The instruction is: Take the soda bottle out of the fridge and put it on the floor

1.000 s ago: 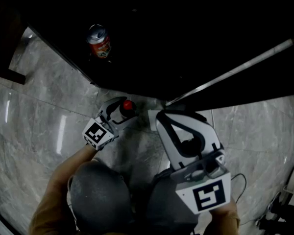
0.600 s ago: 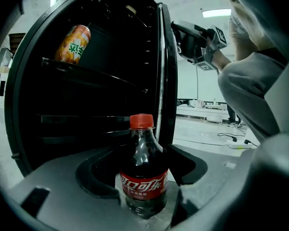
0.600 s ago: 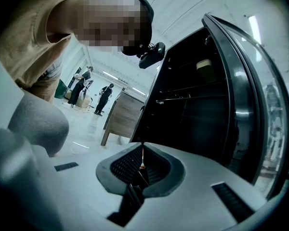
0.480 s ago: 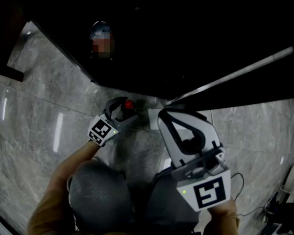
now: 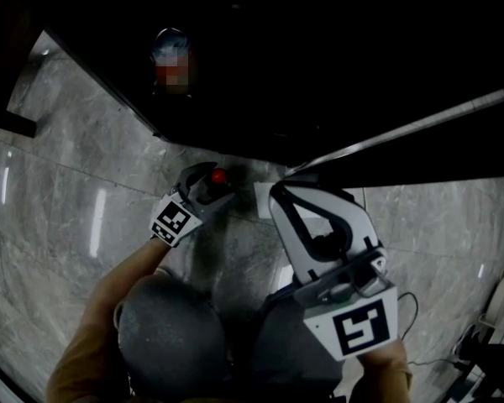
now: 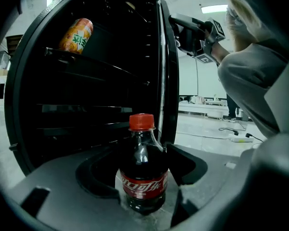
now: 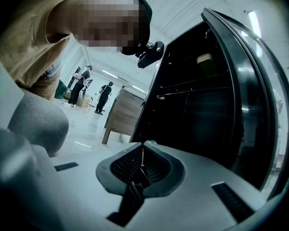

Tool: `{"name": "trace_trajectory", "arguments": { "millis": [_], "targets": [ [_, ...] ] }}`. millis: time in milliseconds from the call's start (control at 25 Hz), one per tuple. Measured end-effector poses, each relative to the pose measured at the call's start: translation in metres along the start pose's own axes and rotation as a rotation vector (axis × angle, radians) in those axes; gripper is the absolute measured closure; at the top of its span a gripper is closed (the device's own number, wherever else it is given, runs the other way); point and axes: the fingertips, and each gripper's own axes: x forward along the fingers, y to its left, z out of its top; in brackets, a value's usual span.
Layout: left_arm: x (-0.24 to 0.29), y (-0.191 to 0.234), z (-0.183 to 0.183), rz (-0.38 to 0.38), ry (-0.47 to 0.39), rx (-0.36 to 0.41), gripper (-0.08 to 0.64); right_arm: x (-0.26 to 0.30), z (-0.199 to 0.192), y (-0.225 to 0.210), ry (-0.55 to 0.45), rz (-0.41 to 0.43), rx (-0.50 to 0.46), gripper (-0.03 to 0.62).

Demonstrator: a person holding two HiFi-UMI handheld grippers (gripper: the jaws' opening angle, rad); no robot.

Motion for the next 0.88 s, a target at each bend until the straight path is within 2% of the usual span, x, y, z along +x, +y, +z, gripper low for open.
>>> {"name": "trace_trajectory", "arguments": {
  "millis": [280, 680, 880],
  "targets": [
    [-0.008, -0.002, -0.005, -0.002, 0.004, 0.004, 0.256, 0.002, -0.001, 0.001, -0.005, 0.005, 0.012, 0.589],
    [-0.009, -0.013, -0.01, -0.023, 0.032, 0.065, 0.256, -0.003, 0.005, -0.003, -0.02, -0.013, 0.025, 0.589],
    [-0.009, -0.016, -0.012, -0.026, 0.03, 0.052, 0.256, -0.008, 0.009, -0.004, -0.033, -0.022, 0.027, 0.589]
  ]
}}
